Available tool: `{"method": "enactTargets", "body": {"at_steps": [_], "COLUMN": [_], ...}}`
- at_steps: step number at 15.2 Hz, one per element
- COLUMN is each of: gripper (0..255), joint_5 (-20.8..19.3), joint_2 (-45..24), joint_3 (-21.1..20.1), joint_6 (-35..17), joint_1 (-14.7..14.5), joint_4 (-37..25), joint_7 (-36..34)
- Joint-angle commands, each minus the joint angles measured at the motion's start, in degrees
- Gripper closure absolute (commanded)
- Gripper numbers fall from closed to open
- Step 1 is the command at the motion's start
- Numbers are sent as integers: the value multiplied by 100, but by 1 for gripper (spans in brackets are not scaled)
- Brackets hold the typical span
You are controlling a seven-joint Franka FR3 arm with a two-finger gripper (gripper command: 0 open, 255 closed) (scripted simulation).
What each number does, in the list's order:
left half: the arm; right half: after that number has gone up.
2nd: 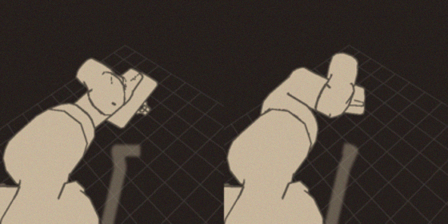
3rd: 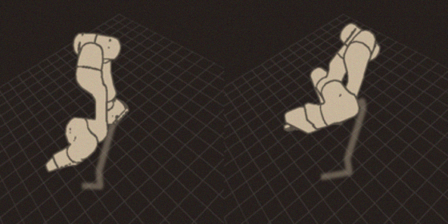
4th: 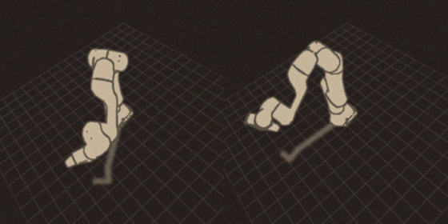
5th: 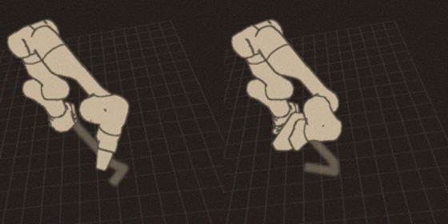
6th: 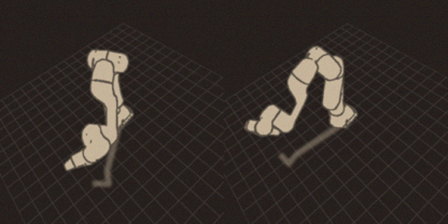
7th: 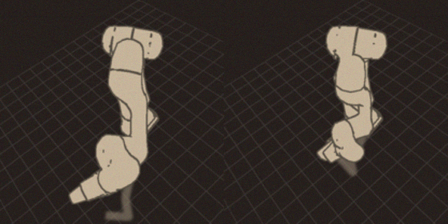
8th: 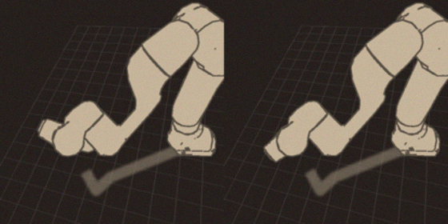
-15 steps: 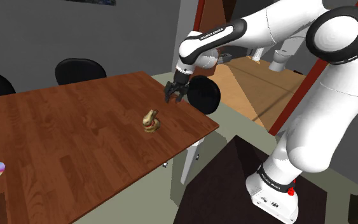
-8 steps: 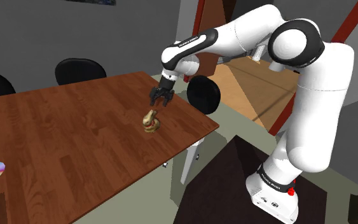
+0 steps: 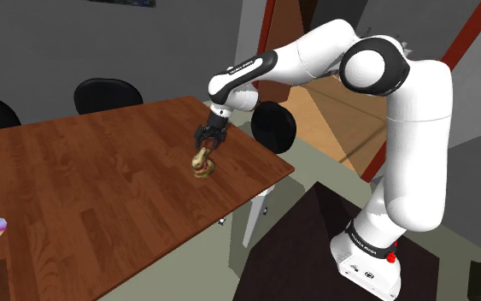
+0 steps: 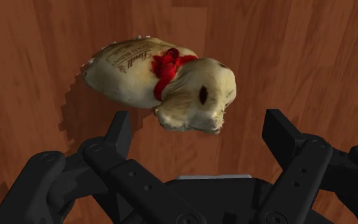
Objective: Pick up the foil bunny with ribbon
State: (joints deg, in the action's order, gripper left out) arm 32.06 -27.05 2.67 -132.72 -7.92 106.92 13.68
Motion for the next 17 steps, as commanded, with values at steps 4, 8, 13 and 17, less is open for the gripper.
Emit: {"method": "enactTargets", "body": {"at_steps": [4,8,13,17], "gripper": [255,255,255,255], "joint_5": [63,63,63,-33], "joint_2": [-122,-121,-124,79], "joint_3": [-32,-33,-31,13], "joint_6": [-135,-136,-133,64], "joint_1": [4,3,6,-15], "joint_4": [19,20,16,3], "joint_7": [74,73,76,-53]}}
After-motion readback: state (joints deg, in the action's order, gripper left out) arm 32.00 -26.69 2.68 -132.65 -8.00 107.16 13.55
